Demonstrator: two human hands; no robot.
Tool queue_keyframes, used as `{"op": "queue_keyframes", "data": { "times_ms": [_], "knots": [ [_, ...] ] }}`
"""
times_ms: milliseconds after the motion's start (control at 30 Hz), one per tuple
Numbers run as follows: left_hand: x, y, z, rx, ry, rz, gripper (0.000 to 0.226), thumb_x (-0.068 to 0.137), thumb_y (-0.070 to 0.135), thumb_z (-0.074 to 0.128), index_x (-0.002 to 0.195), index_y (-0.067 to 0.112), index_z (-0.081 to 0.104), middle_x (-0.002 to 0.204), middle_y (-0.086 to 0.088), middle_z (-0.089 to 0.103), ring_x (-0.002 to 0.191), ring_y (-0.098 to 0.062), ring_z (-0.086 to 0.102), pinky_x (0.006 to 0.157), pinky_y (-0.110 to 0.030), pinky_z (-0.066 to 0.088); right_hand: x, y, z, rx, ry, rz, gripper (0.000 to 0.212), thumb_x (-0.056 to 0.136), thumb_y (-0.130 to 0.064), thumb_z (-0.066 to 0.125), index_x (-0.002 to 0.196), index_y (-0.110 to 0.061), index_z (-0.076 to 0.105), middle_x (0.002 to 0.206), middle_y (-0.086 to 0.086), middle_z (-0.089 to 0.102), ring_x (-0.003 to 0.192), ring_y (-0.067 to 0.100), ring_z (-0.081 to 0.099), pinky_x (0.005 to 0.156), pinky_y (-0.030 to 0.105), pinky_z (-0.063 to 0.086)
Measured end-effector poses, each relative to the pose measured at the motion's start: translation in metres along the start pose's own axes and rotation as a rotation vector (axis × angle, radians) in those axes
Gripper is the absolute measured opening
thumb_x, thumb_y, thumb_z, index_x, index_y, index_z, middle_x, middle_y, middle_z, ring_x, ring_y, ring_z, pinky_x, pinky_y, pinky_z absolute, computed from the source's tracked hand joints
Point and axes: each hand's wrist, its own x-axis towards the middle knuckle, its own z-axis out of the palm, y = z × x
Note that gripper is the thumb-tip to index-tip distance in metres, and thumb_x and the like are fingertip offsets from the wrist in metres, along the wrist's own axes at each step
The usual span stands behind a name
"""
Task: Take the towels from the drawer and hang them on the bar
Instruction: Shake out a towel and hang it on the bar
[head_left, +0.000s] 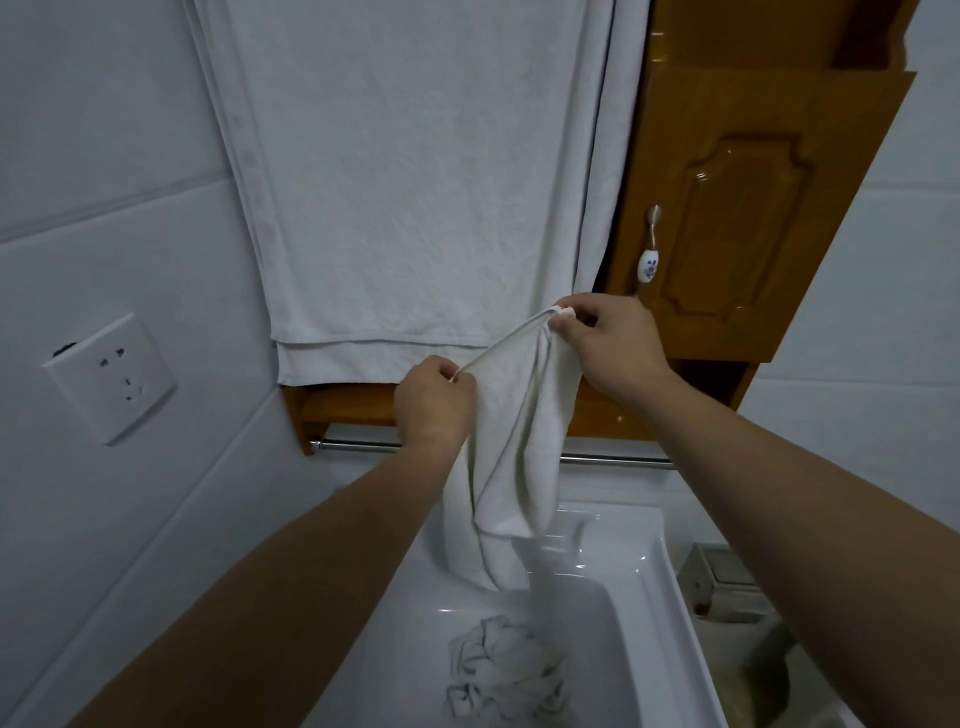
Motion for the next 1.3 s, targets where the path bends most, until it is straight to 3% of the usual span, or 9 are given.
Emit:
{"op": "queue_keyframes", "data": {
  "times_ms": [200,367,533,700,833,900,1000,1167,1300],
  "knots": [
    [0.011,-0.031,-0.005,0.074,0.049,-0.073,0.01,0.088,0.022,0.056,0.09,0.016,0.064,0.083,0.001,0.063,0.078,-0.018,0.056,0.052,-0.025,0.032,0.004,0.0,-0.012,0.028,0.068,0.022,0.028,0.099,-0.029,0.058,0.121,-0.017,0.071,0.108,-0.009,0.066,0.103,0.009,0.058,0.095,0.034,0.051],
    [0.02,-0.056,-0.015,0.129,0.136,-0.06,0.009,0.086,0.02,0.053,0.089,0.019,0.062,0.085,-0.002,0.063,0.081,-0.022,0.055,0.061,-0.028,0.035,0.008,0.011,-0.02,0.023,0.108,0.073,0.03,0.099,-0.03,0.058,0.122,-0.015,0.07,0.118,0.0,0.069,0.106,0.013,0.059,0.098,0.038,0.051],
    [0.026,-0.067,-0.027,0.176,0.169,-0.065,0.015,0.091,0.021,0.052,0.1,0.017,0.063,0.09,-0.003,0.063,0.08,-0.019,0.052,0.065,-0.029,0.038,0.009,0.021,-0.02,0.024,0.124,0.122,0.029,0.099,-0.03,0.057,0.122,-0.017,0.07,0.107,-0.009,0.063,0.104,0.014,0.059,0.097,0.043,0.052],
    [0.029,-0.08,-0.038,0.187,0.188,-0.092,0.013,0.09,0.024,0.054,0.094,0.015,0.063,0.081,-0.002,0.062,0.076,-0.022,0.056,0.063,-0.03,0.04,0.009,0.032,-0.018,0.006,0.137,0.157,0.031,0.099,-0.031,0.056,0.123,-0.017,0.069,0.119,0.002,0.068,0.109,0.019,0.06,0.097,0.047,0.052],
    [0.026,-0.079,-0.039,0.173,0.154,-0.049,0.01,0.088,0.023,0.055,0.091,0.017,0.061,0.076,0.001,0.059,0.074,-0.02,0.056,0.063,-0.03,0.042,0.009,0.036,-0.013,-0.08,0.115,0.18,0.029,0.099,-0.029,0.056,0.121,-0.016,0.07,0.116,0.004,0.069,0.099,0.016,0.059,0.091,0.039,0.053],
    [0.025,-0.078,-0.039,0.179,0.138,-0.005,0.009,0.089,0.023,0.055,0.092,0.018,0.061,0.077,0.001,0.061,0.074,-0.019,0.056,0.063,-0.029,0.043,0.006,0.038,-0.007,-0.219,-0.004,0.171,0.027,0.1,-0.027,0.057,0.121,-0.015,0.07,0.115,0.006,0.07,0.094,0.017,0.059,0.084,0.034,0.052],
    [0.023,-0.071,-0.034,0.167,0.122,0.041,0.009,0.09,0.023,0.055,0.095,0.019,0.062,0.078,0.0,0.063,0.076,-0.019,0.058,0.064,-0.029,0.044,-0.004,0.036,0.009,-0.363,-0.189,0.143,0.028,0.099,-0.021,0.058,0.126,-0.017,0.066,0.12,0.006,0.068,0.104,0.022,0.064,0.084,0.033,0.054],
    [0.018,-0.054,-0.026,0.197,0.063,0.137,0.018,0.096,0.024,0.054,0.107,0.021,0.068,0.088,-0.002,0.07,0.084,-0.019,0.062,0.071,-0.028,0.047,-0.008,0.023,0.033,-0.295,-0.24,0.141,0.023,0.094,-0.022,0.067,0.117,-0.02,0.069,0.108,0.002,0.067,0.1,0.016,0.062,0.08,0.027,0.051],
    [0.007,-0.04,-0.018,0.173,0.028,0.223,0.022,0.098,0.029,0.054,0.113,0.022,0.07,0.094,0.001,0.072,0.087,-0.014,0.064,0.072,-0.022,0.045,-0.01,0.014,0.046,-0.115,-0.283,0.14,0.022,0.09,-0.023,0.072,0.112,-0.025,0.07,0.096,-0.005,0.061,0.085,0.006,0.058,0.061,0.011,0.04]
  ]
}}
